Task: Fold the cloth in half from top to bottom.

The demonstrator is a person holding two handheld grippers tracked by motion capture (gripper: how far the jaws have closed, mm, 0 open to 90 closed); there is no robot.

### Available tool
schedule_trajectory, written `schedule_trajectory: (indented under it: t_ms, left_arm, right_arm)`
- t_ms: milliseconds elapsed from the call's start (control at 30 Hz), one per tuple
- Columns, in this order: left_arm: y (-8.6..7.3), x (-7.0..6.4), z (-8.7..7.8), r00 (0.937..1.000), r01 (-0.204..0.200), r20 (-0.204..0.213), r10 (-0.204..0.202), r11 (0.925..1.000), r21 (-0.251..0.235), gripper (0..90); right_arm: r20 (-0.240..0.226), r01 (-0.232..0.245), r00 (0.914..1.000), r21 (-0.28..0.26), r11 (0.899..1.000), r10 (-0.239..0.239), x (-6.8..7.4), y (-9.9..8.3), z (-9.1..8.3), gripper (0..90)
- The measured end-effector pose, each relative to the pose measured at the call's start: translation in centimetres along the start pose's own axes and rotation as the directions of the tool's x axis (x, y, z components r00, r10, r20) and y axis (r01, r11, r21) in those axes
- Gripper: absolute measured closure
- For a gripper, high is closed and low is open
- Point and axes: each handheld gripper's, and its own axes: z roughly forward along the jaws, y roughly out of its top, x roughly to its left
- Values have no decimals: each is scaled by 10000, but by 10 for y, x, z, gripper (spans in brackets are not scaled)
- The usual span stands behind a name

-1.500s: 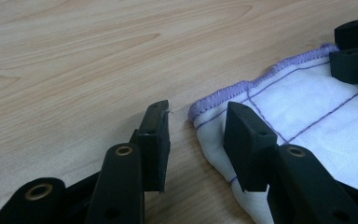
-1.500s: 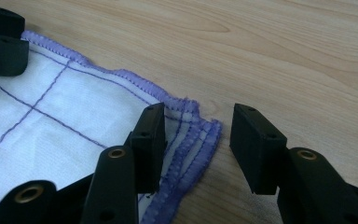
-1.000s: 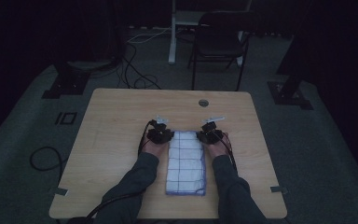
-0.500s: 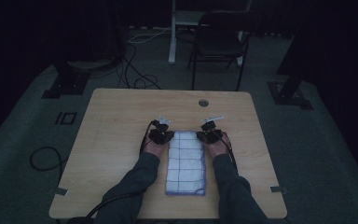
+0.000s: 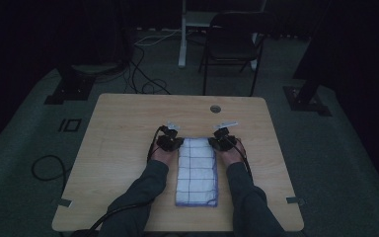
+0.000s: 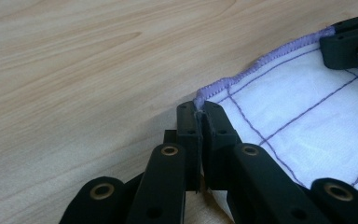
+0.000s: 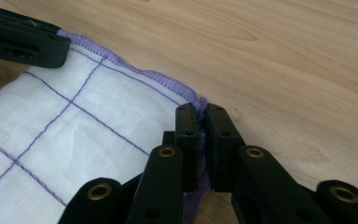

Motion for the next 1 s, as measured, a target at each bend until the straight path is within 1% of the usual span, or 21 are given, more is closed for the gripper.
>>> schedule_trajectory:
  t_ms: [300,333,500,600,633,667,800,900,1000]
  left_arm:
    - [9,0,-10,9999,-101,-2,101,9995,-301,875]
    - [11,0,-12,9999,-108,-5,108,9992,-384,875]
    - [15,2,-18,9999,-162,-16,162,9986,-499,875]
    - [18,2,-21,9998,-205,-27,204,9981,-578,875]
    - [20,2,-23,9998,-183,28,185,9979,-628,876]
    - [21,2,-24,9999,-146,45,149,9976,-670,875]
    - [27,-1,-29,9995,-305,75,312,9963,-809,875]
    - [30,-2,-32,9994,-302,139,316,9950,-949,875]
    - [33,-4,-36,9993,-355,113,369,9937,-1062,876]
  right_arm:
    - [27,-53,10000,-245,9997,54,-1,4,-5,855]
    - [45,-25,10000,-288,9996,26,-1,5,-6,855]
    - [62,9,10000,-565,9984,-6,0,12,-13,855]
    - [122,121,9999,-681,9976,-113,2,15,-16,855]
    - [126,124,9999,-727,9973,-115,1,16,-16,854]
    - [141,111,9999,-776,9969,-100,1,16,-18,855]
    - [198,84,9998,-951,9954,-66,0,18,-22,855]
    - [218,80,9997,-1090,9940,-57,-1,19,-27,855]
    - [268,133,9996,-1210,9926,-101,-1,21,-32,855]
